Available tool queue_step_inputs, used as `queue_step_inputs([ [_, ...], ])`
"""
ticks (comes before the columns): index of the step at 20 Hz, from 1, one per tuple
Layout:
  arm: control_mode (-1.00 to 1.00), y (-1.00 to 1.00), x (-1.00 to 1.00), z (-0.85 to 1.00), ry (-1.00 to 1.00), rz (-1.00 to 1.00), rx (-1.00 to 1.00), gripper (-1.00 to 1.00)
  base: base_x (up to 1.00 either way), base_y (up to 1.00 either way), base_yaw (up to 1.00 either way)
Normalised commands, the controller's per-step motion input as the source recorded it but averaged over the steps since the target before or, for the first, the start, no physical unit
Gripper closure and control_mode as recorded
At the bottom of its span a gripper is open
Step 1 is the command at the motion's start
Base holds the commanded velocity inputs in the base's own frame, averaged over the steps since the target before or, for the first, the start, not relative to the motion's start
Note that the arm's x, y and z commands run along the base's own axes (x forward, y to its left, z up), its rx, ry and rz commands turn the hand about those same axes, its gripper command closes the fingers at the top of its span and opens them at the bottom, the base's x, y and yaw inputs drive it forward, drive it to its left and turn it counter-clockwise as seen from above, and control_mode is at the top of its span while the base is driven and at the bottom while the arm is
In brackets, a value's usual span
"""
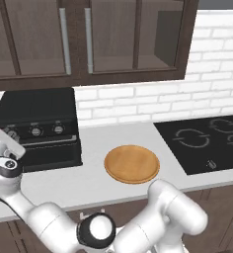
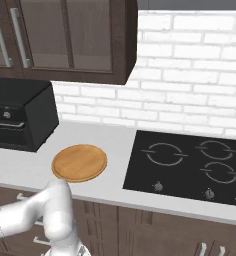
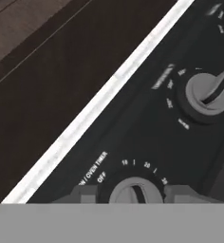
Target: Pick up the kebab skewer and baguette bread, and place them inside the toaster oven. Close the toaster oven door and start by setting the timer.
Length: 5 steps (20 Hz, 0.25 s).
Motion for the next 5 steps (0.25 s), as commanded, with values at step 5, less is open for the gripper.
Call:
queue_step_inputs([
  [5, -1.0, -0.28, 0.12, 0.0, -0.09, 0.31, 0.33, 1.0, 0.0, 0.0, 0.0],
])
